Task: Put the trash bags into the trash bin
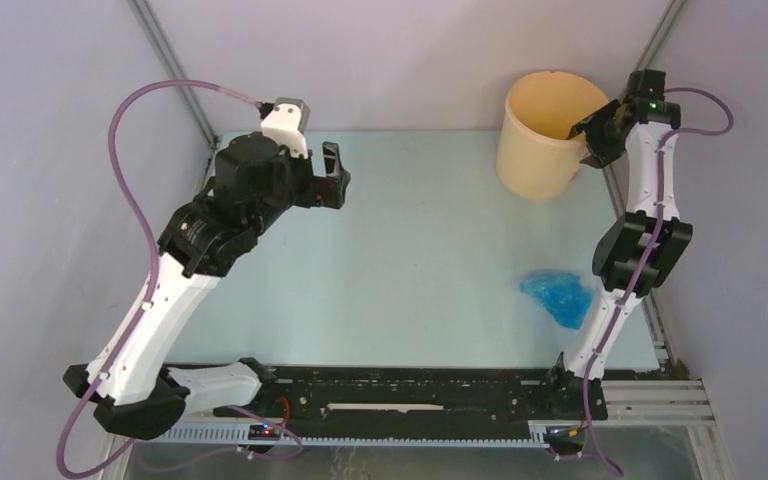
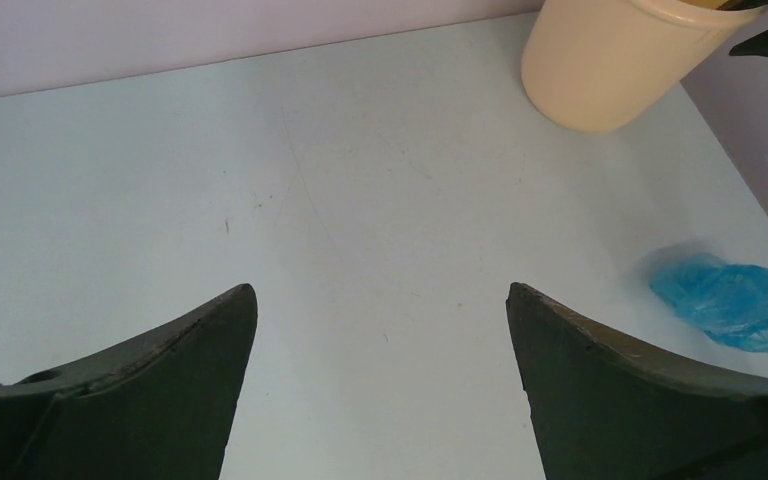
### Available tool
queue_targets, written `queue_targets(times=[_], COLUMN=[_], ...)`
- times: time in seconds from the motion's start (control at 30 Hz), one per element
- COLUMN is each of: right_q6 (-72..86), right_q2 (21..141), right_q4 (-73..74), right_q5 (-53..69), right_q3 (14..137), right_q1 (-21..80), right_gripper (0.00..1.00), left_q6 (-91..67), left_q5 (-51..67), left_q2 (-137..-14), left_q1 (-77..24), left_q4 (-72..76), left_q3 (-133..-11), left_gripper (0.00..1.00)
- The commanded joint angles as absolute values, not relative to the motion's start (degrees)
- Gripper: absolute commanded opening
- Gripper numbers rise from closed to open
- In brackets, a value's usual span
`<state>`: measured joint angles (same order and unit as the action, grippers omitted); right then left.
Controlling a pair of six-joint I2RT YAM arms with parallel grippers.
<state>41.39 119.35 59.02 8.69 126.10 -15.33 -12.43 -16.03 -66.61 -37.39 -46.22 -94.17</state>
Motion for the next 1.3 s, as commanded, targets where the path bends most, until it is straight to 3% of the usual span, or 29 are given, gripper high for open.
queue_targets(times=[0.0,0.23,0.5,0.73,1.0,1.27], right_q6=[36.7,33.1,29.7,27.8,30.0,34.8], right_q2=[113.2,109.2,103.6,99.4,100.8,114.6], right_q4=[60.7,62.5,66.6,66.3,65.0,68.8], right_q5=[7.5,8.6,14.2,18.1,13.2,7.1], right_q3=[123.1,120.0,114.3,106.6,108.2,126.2], right_q1=[-12.7,-8.2,1.2,13.8,25.9,32.6], right_gripper=[0.58,0.30,0.11,0.08,0.08,0.11], left_q6=[-11.3,-12.2,-14.8,-16.8,-18.9,-19.3], left_q5=[-13.3,-12.2,-10.9,-10.2,-9.1,-9.5], left_q2=[-66.5,-65.4,-65.0,-64.7,-64.4,-63.1], left_q1=[-37.7,-37.6,-37.7,-37.7,-37.7,-37.7], left_q4=[-44.0,-43.6,-43.4,-42.8,-42.7,-43.9], left_q3=[-97.1,-96.0,-96.1,-96.0,-96.0,-95.9], left_gripper=[1.00,1.00,1.00,1.00,1.00,1.00])
